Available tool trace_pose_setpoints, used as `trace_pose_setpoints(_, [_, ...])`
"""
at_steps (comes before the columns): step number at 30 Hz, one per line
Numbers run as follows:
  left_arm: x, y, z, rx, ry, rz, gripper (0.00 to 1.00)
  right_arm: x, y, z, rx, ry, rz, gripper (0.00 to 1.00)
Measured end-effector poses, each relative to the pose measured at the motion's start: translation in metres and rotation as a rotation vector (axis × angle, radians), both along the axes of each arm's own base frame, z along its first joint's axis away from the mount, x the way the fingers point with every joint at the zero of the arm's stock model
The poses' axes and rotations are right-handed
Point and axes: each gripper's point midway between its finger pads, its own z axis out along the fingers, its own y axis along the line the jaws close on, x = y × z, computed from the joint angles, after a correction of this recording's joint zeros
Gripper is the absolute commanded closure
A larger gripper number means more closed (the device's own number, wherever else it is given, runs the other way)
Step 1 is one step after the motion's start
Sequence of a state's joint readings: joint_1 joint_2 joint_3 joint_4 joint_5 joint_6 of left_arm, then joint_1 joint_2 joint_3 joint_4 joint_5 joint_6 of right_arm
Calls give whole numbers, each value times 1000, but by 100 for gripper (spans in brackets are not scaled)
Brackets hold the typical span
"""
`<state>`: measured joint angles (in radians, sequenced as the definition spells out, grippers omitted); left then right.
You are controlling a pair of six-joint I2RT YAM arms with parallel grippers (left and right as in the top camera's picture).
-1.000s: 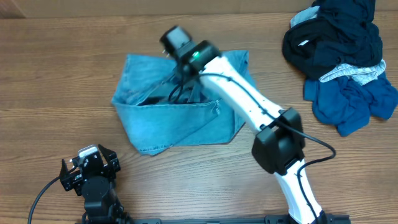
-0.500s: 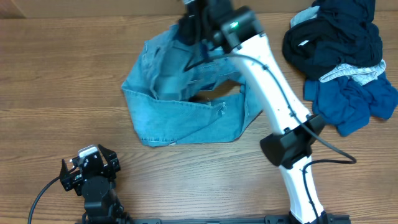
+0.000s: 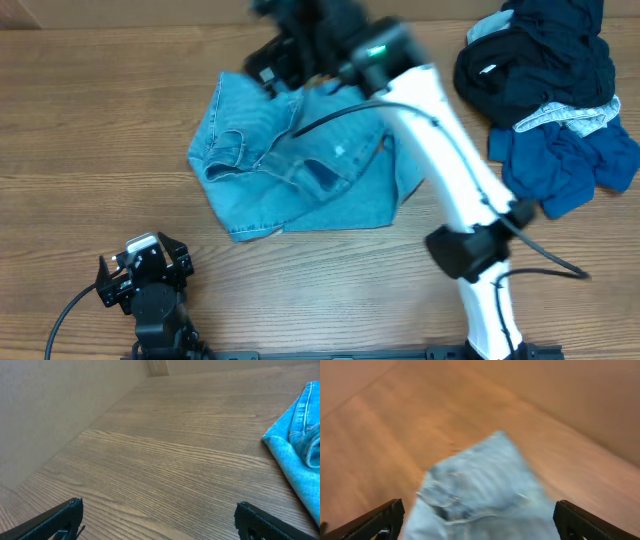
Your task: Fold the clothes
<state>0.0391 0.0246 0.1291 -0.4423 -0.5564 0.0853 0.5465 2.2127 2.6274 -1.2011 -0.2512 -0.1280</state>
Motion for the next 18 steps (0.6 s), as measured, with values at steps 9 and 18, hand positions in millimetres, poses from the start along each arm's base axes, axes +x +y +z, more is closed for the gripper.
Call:
trace_pose_setpoints(9, [0, 0, 0, 0, 0, 0, 0, -32, -40, 9, -144, -13, 52, 0])
trace_pose_setpoints(18, [0, 0, 0, 0, 0, 0, 0, -107, 25, -144, -462, 176, 274, 0])
